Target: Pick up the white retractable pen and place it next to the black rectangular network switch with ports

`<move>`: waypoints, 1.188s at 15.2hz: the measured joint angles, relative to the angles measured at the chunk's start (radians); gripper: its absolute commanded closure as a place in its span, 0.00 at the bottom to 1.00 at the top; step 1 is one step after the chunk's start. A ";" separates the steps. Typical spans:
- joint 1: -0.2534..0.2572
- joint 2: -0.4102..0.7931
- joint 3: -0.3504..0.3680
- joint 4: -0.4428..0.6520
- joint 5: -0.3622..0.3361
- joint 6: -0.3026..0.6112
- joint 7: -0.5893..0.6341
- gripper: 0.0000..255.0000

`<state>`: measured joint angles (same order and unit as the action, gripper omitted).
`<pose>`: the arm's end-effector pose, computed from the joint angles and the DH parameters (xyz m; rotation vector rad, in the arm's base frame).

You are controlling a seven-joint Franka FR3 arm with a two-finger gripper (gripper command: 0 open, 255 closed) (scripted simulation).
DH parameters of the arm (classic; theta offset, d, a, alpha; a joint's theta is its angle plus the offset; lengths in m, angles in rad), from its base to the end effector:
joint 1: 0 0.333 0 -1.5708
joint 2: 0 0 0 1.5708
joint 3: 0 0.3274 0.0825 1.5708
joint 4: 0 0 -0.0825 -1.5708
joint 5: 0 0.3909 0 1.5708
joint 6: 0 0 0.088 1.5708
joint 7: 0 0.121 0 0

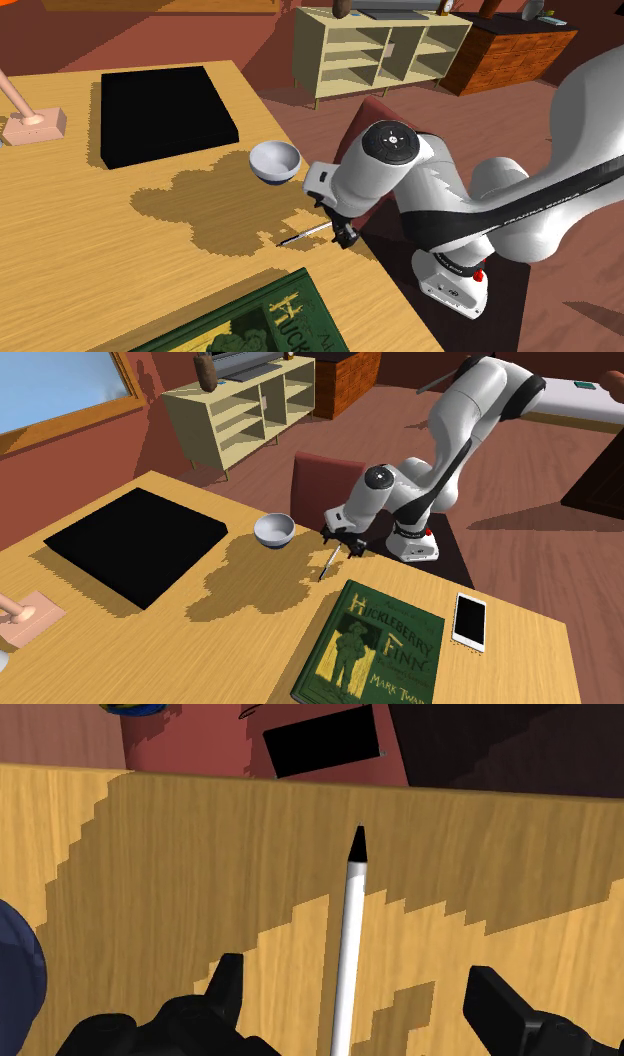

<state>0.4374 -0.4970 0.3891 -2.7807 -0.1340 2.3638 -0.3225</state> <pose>0.2589 0.2560 0.3422 2.3708 1.6288 0.1477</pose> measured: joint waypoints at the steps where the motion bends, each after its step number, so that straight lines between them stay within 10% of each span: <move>1: -0.004 0.011 0.004 -0.005 -0.005 0.015 0.006 0.00; 9: -0.017 0.036 0.010 -0.011 -0.019 0.047 0.015 0.00; 10: -0.017 0.036 0.010 -0.011 -0.019 0.047 0.015 1.00; 18: -0.017 0.037 0.010 -0.010 -0.019 0.047 0.015 1.00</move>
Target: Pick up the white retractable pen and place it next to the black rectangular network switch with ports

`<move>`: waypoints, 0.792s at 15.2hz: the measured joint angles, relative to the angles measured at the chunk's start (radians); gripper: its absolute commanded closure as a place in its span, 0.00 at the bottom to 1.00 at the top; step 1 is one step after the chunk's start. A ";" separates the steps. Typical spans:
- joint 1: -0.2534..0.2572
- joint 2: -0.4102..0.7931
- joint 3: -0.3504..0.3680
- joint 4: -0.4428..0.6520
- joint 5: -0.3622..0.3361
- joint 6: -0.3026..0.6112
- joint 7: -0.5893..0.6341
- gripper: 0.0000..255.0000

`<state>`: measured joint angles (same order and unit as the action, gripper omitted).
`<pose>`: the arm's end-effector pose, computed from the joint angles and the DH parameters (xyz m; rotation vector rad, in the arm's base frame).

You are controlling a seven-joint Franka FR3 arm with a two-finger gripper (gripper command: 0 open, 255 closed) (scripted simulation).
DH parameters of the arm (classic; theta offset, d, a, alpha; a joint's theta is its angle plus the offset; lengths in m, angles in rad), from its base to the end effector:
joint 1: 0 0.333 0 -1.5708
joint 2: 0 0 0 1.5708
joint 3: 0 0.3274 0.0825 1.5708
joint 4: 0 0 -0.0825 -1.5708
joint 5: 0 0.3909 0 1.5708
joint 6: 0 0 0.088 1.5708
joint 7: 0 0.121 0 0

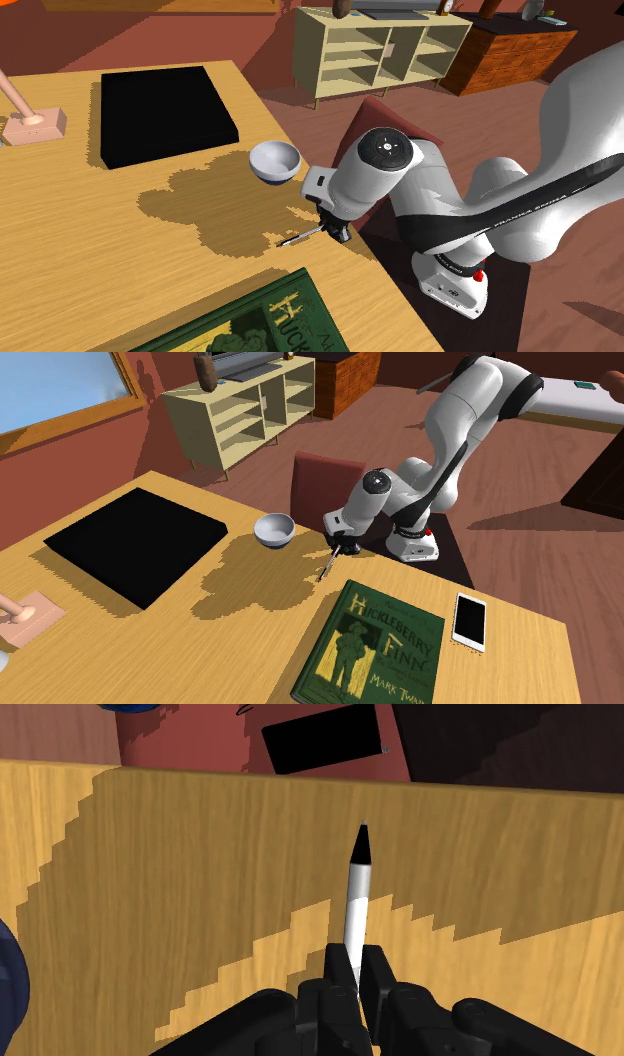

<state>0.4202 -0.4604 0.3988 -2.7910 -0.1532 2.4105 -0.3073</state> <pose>0.2622 0.2557 0.3289 2.3702 1.6300 0.1484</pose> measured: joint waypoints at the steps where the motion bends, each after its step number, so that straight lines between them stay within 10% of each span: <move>1: 0.000 0.000 0.000 0.000 0.000 0.000 0.000 1.00; 12: 0.034 -0.099 -0.039 0.058 0.041 -0.151 -0.060 1.00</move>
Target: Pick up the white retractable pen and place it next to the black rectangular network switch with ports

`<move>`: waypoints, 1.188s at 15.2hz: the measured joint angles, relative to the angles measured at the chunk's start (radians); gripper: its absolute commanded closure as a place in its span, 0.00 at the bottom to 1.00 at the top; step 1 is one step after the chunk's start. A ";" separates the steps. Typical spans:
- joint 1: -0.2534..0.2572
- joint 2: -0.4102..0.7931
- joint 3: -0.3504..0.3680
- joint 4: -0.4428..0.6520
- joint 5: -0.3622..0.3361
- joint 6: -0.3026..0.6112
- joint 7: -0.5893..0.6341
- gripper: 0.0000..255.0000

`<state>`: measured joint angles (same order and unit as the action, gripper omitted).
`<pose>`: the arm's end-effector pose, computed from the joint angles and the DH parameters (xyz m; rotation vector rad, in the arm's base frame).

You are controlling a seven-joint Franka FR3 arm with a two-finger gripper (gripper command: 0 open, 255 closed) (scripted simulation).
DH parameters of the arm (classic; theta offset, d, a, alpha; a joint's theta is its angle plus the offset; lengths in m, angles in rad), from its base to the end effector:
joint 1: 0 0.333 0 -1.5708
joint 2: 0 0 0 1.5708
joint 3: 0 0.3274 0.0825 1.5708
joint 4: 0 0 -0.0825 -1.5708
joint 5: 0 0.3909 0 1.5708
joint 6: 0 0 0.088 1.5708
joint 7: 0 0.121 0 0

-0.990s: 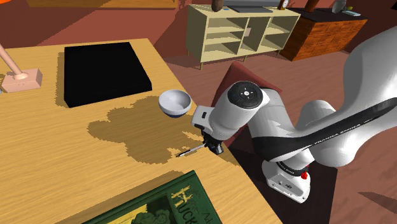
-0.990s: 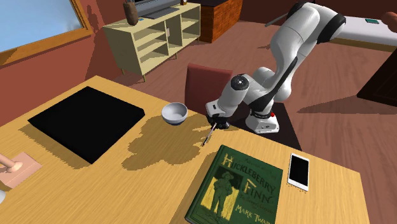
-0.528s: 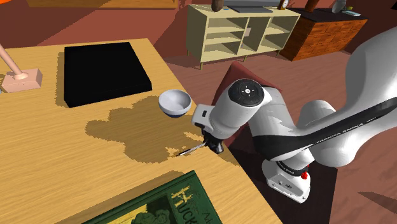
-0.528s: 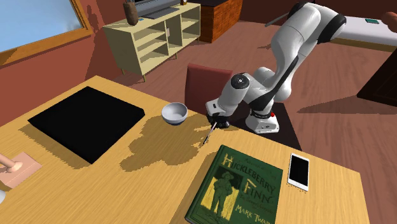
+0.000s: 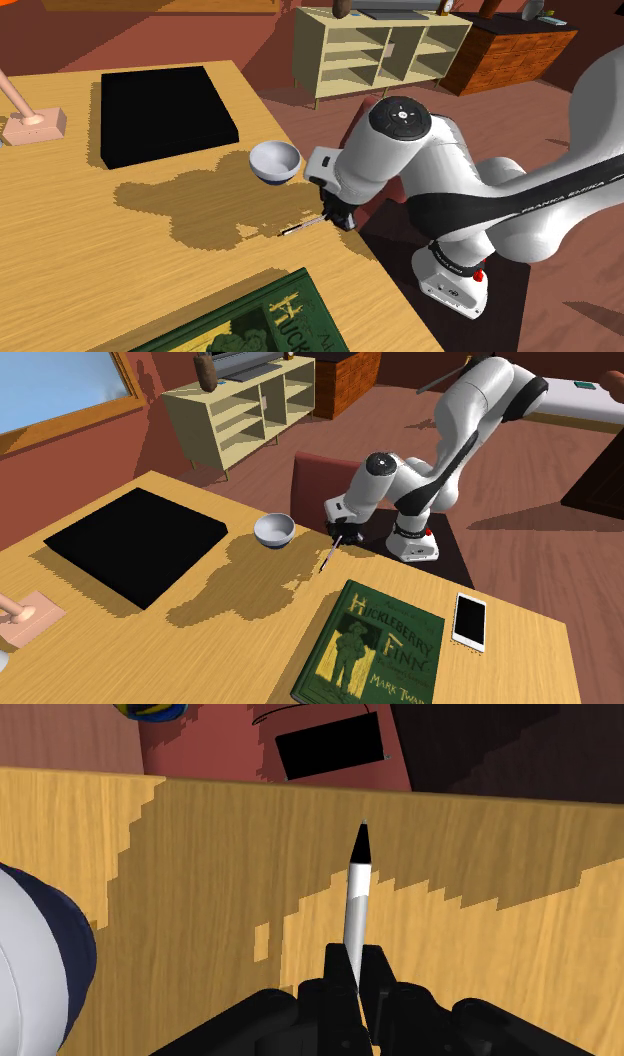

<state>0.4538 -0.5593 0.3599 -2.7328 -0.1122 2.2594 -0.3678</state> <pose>0.2608 0.2549 0.3772 2.3702 1.6300 0.1494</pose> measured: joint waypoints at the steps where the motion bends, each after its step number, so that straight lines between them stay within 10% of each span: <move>1: 0.002 -0.005 -0.001 0.012 0.003 -0.017 -0.003 1.00; 13: 0.013 -0.076 -0.036 0.126 0.018 -0.196 -0.058 1.00; 18: -0.050 0.074 -0.054 0.238 -0.036 -0.153 -0.084 1.00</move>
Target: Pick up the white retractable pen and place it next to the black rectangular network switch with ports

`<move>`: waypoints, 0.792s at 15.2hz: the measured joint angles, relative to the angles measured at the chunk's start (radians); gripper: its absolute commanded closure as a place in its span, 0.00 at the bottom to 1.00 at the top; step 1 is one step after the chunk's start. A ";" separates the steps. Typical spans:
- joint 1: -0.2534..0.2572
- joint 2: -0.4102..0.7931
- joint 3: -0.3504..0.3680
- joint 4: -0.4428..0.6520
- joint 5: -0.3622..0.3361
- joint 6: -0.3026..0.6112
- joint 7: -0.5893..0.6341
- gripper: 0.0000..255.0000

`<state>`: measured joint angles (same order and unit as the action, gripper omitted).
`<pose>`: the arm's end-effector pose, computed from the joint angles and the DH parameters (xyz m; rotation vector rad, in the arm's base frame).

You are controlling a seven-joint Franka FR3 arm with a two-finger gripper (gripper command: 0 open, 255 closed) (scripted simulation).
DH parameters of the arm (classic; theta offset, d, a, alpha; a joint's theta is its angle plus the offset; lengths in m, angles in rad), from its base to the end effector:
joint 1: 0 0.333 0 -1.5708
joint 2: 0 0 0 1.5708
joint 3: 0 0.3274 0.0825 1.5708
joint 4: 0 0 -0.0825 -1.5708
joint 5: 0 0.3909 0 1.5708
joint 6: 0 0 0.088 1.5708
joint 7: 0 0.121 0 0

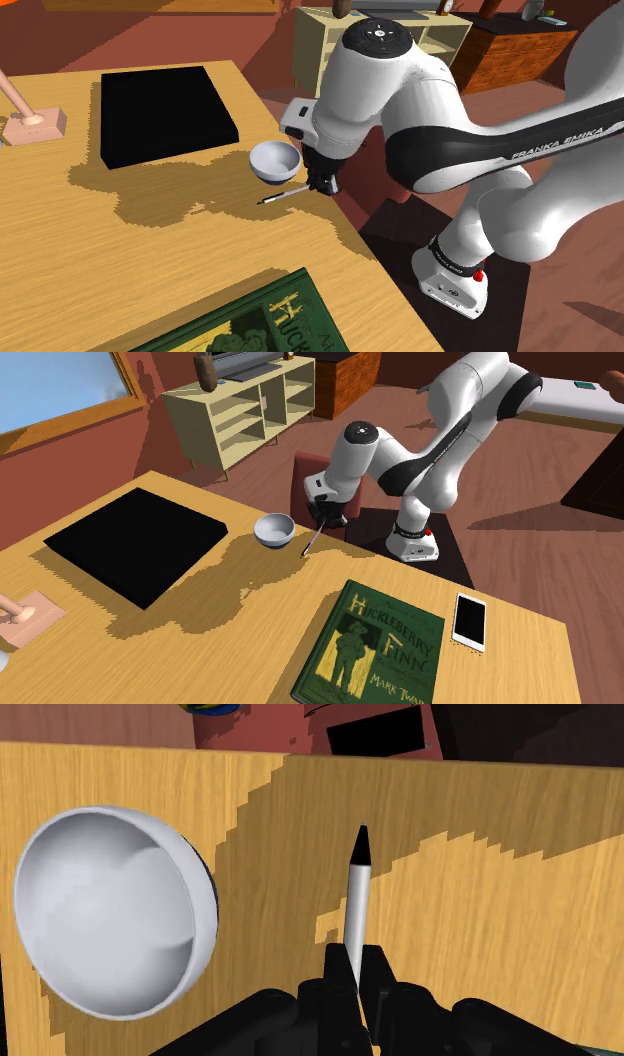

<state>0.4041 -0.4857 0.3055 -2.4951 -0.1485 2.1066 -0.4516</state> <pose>0.3157 0.2633 0.4506 2.3704 1.6295 0.1486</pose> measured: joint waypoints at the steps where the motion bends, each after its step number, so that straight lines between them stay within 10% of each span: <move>1: -0.014 0.039 -0.004 0.032 -0.013 0.007 -0.005 1.00; 12: -0.108 0.439 -0.033 0.423 -0.139 0.015 -0.045 1.00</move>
<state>0.2959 -0.0466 0.2727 -2.0716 -0.2877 2.1212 -0.4966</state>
